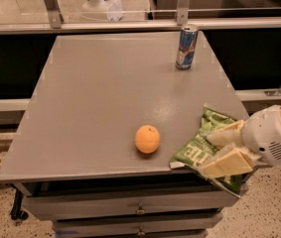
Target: Pick green jalapeno chip bag
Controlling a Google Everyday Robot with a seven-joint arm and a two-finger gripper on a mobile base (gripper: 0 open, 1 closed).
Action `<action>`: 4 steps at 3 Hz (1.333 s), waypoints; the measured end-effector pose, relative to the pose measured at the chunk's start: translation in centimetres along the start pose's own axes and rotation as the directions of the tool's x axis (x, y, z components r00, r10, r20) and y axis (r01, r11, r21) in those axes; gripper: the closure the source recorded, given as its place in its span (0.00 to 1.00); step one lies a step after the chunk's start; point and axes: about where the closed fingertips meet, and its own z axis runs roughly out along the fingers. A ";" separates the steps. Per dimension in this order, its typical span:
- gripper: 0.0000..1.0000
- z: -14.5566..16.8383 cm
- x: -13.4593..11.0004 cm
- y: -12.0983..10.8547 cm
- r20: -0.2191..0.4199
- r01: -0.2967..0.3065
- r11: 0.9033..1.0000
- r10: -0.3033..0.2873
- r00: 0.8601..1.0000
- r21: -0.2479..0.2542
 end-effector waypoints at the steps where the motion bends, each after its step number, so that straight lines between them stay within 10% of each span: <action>1: 0.64 1.2 0.3 1.2 0.019 -0.020 1.000 0.020 1.000 -0.022; 3: 1.00 1.5 0.4 1.6 0.028 -0.028 0.999 0.028 0.999 -0.021; 4: 1.00 1.1 0.0 0.2 0.026 -0.015 1.000 0.015 1.000 -0.001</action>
Offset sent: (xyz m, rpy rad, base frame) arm -0.0287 0.0241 -0.0298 0.0812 0.0554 -0.0305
